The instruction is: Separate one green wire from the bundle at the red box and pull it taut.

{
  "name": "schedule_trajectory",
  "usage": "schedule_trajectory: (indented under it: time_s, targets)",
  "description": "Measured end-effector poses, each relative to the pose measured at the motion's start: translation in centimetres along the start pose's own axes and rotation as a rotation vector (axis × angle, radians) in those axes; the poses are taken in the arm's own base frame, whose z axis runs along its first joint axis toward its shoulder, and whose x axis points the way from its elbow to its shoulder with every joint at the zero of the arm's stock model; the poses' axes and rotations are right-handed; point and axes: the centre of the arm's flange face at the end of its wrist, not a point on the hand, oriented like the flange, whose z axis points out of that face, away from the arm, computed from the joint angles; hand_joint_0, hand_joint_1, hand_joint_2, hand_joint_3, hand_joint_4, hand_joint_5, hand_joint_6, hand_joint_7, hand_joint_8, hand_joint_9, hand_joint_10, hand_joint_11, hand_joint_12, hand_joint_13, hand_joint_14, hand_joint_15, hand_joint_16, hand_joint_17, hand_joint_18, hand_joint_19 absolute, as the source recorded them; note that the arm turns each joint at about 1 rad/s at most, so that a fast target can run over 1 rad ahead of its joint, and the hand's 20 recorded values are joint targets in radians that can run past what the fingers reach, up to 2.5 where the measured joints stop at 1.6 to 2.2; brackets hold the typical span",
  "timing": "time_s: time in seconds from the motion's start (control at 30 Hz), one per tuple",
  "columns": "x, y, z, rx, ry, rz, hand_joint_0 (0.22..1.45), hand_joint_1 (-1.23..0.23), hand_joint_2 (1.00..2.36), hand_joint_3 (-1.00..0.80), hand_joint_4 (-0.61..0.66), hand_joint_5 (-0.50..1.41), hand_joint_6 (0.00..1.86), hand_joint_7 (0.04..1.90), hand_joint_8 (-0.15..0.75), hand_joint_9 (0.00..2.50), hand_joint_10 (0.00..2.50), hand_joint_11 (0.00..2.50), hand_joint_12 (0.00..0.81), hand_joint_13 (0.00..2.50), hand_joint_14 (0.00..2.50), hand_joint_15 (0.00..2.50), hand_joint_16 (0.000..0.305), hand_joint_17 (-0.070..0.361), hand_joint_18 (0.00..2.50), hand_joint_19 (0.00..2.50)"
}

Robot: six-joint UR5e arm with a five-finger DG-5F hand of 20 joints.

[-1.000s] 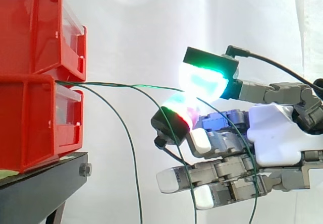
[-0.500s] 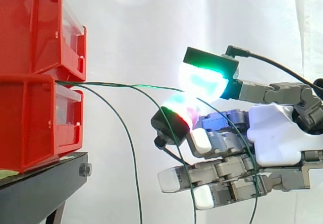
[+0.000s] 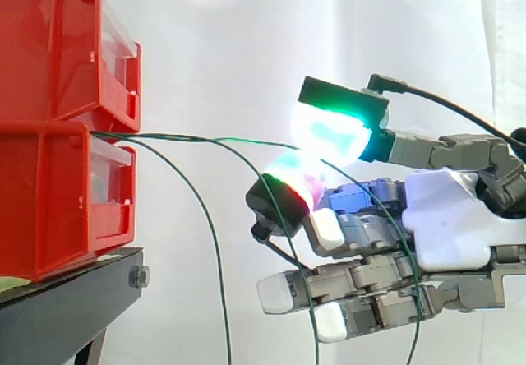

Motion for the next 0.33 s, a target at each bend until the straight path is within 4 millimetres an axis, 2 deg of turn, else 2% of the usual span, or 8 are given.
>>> schedule_trajectory:
  time_s: [0.33]
  targets:
    - [-0.02,0.0,0.0,0.0,0.0,0.0,0.61,-0.76,1.01,-0.16,0.02,-0.1,0.92,1.05,0.24,1.14,0.01,0.41,0.311,0.77,0.01,0.35,0.051,0.115,0.62,0.48]
